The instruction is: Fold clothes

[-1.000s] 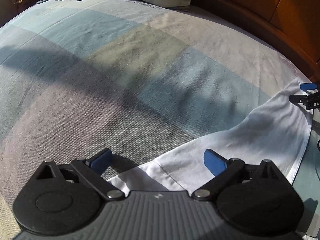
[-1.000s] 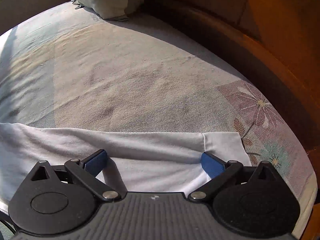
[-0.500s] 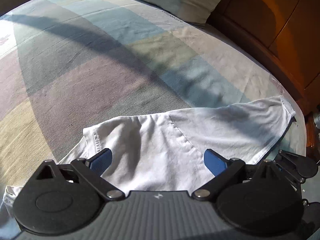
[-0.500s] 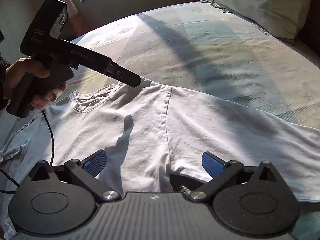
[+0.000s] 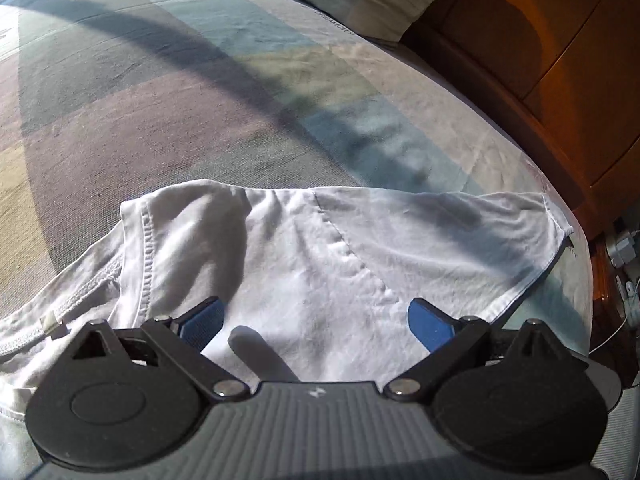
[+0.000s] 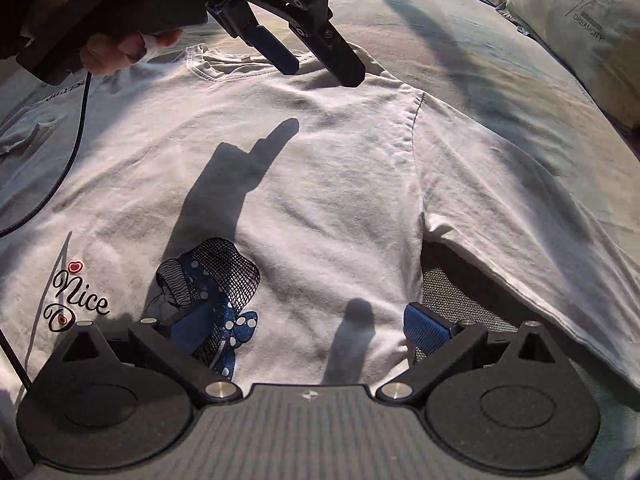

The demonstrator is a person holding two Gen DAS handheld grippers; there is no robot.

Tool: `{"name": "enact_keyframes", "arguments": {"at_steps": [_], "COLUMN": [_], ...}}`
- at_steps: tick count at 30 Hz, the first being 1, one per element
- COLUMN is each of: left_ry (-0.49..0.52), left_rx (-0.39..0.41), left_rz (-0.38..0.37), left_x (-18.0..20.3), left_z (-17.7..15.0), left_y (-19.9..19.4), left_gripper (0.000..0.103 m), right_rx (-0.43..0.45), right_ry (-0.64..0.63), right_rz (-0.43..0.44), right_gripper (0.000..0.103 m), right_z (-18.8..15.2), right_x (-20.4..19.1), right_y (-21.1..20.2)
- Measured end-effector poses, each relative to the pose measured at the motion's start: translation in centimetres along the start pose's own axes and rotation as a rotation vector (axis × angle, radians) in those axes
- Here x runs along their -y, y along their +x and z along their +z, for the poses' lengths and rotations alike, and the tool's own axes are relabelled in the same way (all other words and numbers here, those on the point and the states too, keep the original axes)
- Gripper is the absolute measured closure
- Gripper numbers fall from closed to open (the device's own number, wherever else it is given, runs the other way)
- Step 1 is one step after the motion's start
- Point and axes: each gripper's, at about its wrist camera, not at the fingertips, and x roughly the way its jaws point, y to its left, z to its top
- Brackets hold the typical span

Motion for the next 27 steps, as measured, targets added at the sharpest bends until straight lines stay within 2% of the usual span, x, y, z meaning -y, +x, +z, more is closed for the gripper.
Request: {"name": "enact_keyframes", "arguments": {"at_steps": [2,4,6,10,12,14,17,19,22,23,24,27], "left_ry": [0.023,0.009,0.009,0.038,0.022,0.04,0.103,0.136,0.134,0.136,0.14,0.179], "left_rx": [0.03,0.049,0.049,0.063,0.055,0.021,0.004,0.029,0.029,0.041,0.051,0.034], "left_rz": [0.08,0.07,0.061,0.069,0.014,0.003,0.087,0.131,0.181,0.168,0.157,0.193], "left_x": [-1.3,-2.5,-2.8,-1.5,-1.3,-1.1,-1.5,-1.9,-1.6,-1.5,-1.4,-0.9], "left_z": [1.5,3.2,4.3,4.1,3.0,1.9,1.7,2.1,3.3,3.1,2.8,0.3], "left_y": [1.8,2.6,2.8,0.4,-0.6,-0.3,1.4,1.7,0.4,-0.6,-1.8,-5.4], "left_gripper": [0.005,0.001,0.001,0.001,0.001,0.001,0.002,0.003,0.003,0.003,0.003,0.002], "right_rx": [0.005,0.02,0.03,0.016,0.007,0.004,0.007,0.01,0.006,0.004,0.008,0.033], "right_ry": [0.014,0.019,0.024,0.032,0.032,0.029,0.023,0.021,0.025,0.027,0.027,-0.006], "right_rz": [-0.005,-0.011,-0.016,-0.019,-0.015,-0.011,-0.009,-0.011,-0.014,-0.015,-0.014,-0.004], "right_gripper": [0.0,0.0,0.0,0.0,0.0,0.0,0.0,0.0,0.0,0.0,0.0,0.0], "right_z": [-0.1,-0.3,-0.5,-0.2,0.0,0.0,-0.1,-0.1,0.1,0.2,0.4,1.2], "right_x": [-0.3,-0.5,-0.6,-0.7,-0.6,-0.6,-0.6,-0.7,-0.7,-0.7,-0.8,-1.3], "right_y": [0.2,0.3,0.3,0.3,0.3,0.4,0.4,0.4,0.3,0.2,0.0,-0.7]}}
